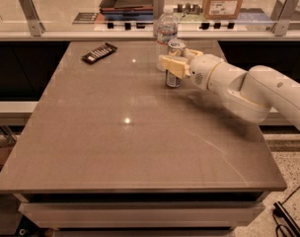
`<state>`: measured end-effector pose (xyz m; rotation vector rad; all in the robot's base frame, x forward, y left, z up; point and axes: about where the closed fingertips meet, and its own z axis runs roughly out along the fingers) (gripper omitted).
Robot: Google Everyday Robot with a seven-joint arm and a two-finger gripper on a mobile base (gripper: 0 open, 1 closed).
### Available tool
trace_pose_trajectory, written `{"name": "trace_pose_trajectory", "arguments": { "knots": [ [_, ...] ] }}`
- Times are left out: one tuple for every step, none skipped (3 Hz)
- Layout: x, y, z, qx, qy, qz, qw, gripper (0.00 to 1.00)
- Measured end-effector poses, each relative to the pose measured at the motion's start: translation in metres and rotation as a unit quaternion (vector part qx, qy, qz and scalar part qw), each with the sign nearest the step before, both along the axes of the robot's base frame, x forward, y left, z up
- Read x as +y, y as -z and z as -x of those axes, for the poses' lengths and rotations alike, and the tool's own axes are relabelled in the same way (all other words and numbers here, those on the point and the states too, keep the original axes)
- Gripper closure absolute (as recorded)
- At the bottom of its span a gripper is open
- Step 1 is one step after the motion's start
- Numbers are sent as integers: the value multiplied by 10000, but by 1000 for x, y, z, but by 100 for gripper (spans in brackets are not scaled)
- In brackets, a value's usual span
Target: Move redbull can near water bottle
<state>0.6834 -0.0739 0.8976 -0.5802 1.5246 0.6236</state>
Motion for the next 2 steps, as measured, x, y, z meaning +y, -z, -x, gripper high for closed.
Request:
{"name": "trace_pose_trajectory", "arguments": {
  "knots": [
    [2, -1, 0, -4, -16, -1, 10000, 0],
    [2, -1, 0, -4, -16, -1, 10000, 0]
  ]
}}
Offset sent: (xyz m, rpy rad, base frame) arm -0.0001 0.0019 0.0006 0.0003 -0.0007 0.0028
